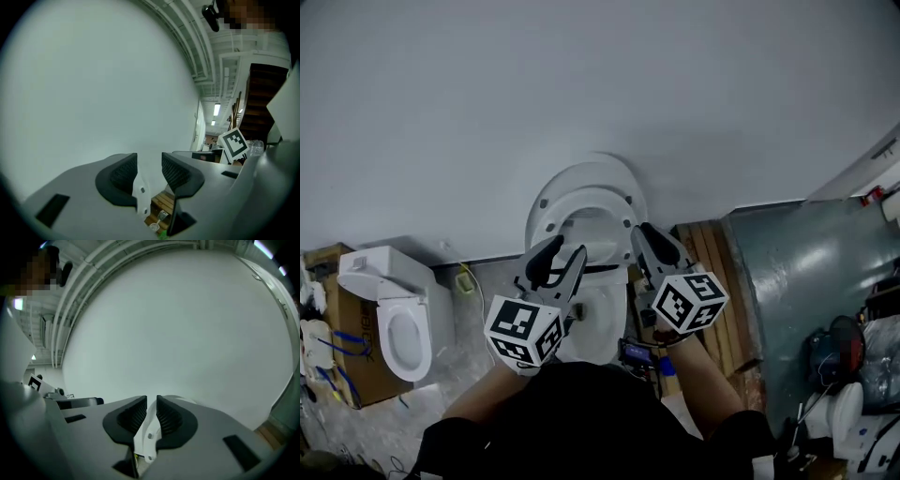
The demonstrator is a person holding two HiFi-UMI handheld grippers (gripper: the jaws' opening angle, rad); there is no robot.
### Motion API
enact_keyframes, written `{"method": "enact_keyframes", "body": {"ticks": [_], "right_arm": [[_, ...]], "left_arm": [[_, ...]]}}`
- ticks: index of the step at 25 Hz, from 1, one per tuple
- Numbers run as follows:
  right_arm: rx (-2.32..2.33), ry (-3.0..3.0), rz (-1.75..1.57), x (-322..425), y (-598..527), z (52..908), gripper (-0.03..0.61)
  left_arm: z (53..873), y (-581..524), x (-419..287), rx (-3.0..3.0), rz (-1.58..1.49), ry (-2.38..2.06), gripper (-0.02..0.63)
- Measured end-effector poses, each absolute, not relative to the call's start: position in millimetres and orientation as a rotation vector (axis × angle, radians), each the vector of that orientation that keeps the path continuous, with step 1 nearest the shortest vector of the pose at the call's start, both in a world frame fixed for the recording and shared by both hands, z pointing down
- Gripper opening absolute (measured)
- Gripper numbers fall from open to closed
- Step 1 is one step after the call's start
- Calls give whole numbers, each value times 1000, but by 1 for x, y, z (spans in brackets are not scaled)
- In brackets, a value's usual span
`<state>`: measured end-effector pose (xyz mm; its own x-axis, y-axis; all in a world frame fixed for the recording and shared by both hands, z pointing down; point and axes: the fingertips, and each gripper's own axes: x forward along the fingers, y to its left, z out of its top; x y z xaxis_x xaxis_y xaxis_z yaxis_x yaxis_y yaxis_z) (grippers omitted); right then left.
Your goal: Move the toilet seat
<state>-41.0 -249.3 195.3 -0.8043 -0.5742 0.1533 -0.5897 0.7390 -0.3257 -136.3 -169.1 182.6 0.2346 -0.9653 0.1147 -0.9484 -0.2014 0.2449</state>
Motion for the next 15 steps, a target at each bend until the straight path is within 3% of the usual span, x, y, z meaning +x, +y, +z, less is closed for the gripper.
{"method": "enact_keyframes", "body": {"ticks": [4, 9, 15], "right_arm": [[873, -3026, 484, -27, -193, 146, 55], [790, -3135, 393, -10, -137, 105, 41], [835, -3115, 457, 14, -100, 98, 37]], "left_arm": [[141, -147, -95, 2400, -139, -1741, 164], [115, -119, -58, 2480, -207, -1641, 106], [96, -83, -23, 2510, -279, -1507, 64]]}}
